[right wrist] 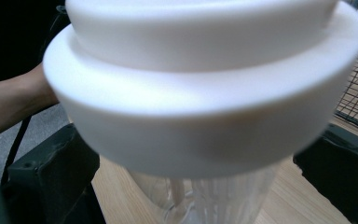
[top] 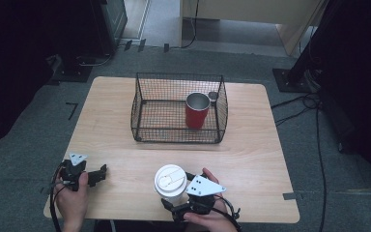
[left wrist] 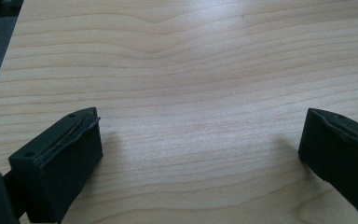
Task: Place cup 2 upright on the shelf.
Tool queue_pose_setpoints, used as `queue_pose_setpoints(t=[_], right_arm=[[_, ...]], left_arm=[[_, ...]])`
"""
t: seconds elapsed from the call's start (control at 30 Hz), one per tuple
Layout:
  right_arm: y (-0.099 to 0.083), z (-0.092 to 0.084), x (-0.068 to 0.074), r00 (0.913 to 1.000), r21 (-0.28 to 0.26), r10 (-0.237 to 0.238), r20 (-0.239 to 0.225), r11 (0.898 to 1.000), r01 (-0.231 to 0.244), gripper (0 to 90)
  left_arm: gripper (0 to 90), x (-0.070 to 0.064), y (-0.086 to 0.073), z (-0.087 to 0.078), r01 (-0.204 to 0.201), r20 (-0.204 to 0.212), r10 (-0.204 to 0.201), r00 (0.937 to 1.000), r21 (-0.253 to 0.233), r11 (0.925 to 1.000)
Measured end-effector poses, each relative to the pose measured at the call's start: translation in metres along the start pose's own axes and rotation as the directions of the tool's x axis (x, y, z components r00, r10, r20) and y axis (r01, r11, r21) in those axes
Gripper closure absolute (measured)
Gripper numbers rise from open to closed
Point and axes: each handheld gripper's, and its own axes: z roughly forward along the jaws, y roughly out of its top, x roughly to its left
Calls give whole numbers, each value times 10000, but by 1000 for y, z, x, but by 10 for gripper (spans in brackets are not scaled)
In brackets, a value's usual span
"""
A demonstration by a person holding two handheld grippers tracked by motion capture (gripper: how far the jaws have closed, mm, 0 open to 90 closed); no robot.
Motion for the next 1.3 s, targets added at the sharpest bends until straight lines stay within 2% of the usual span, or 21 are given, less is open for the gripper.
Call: queue_pose_setpoints(t=[0.17,0.27,0.57,0.9,1.3], right_arm=[[2,6,3,10000,-168,-16,52,9999,17,20],[4,9,5,9996,-521,143,249,9986,-130,48],[3,15,8,9975,-928,170,689,9956,-105,131],[4,16,9,9958,-1066,48,914,9943,50,151],[13,18,6,9961,-1203,121,870,9927,-16,158]], left_arm=[[0,0,0,0,0,0,0,10000,-1,10000],[0,0,0,0,-2,1,2,10000,-2,10000],[0,0,0,0,-9,-4,9,10000,2,10000],[0,0,0,0,-6,-3,6,10000,-1,10000],[0,0,0,0,-6,-3,6,10000,2,10000]])
